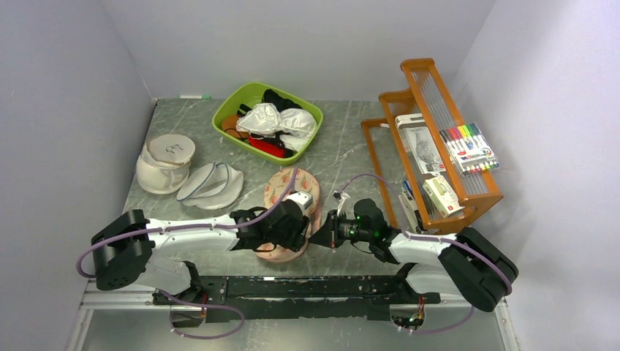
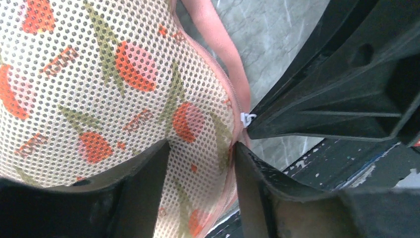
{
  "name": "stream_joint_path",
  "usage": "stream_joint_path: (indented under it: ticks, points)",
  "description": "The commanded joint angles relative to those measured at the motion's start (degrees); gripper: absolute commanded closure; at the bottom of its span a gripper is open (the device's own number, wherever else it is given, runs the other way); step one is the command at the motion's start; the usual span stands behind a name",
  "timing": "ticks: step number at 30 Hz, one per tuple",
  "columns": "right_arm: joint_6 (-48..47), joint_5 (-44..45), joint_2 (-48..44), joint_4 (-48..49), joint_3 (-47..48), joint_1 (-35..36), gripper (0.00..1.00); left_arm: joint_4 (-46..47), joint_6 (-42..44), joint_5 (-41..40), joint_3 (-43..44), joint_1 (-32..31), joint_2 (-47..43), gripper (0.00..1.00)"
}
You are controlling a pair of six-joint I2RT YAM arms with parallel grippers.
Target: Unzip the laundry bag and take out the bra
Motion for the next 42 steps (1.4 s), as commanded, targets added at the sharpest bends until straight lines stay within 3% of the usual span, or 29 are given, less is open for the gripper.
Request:
stream_joint_path:
  ticks: [1, 5, 12, 15, 19, 23, 25, 31, 38, 42]
  points:
    - [-0.85, 0.77, -0.33, 0.24, 1.43, 0.45, 1.00, 1.87, -0.70, 1.30, -2.25, -0.25, -1.12, 0.32]
    - [-0.63, 0.49, 0.53, 0.81, 1.81, 0.43, 1.00, 4.61, -1.47, 4.55, -4.04, -0.33, -2.32, 0.28]
    - [-0.32, -0.01, 1.15, 1.31, 2.09, 0.42, 1.00, 3.91, -2.10, 2.28, -3.63, -1.53, -0.39, 0.30]
    - [-0.32, 0.17, 0.84, 0.85, 2.30, 0.51, 1.00, 0.55, -1.22, -1.29, -1.27, -2.36, 2.65, 0.43]
    - [-0.92, 0.93, 0.26, -0.54, 2.44, 0.57, 1.00, -3.30, -0.05, -4.50, 0.84, -2.73, 4.09, 0.52]
    - [-1.00, 1.43, 0.20, -0.48, 2.14, 0.58, 1.00, -1.24, 0.31, -0.10, 0.46, -2.71, 1.44, 0.33]
    - [-0.69, 1.14, 0.71, 0.28, 2.15, 0.50, 1.00, 0.49, -0.15, 2.93, -0.21, -2.89, -0.43, 0.30]
    - [-0.54, 0.69, 2.10, 1.34, 2.41, 0.53, 1.00, -3.75, -1.06, -1.93, 1.88, -5.30, -2.11, 0.33]
    - [-0.45, 0.38, 2.02, 1.28, 2.86, 0.52, 1.00, -6.94, -1.58, -8.73, 5.10, -8.74, 3.92, 0.32]
    - [-0.50, 0.78, 0.81, 0.51, 2.41, 0.53, 1.00, -10.30, -1.33, -14.70, 8.67, -10.50, 9.63, 0.40]
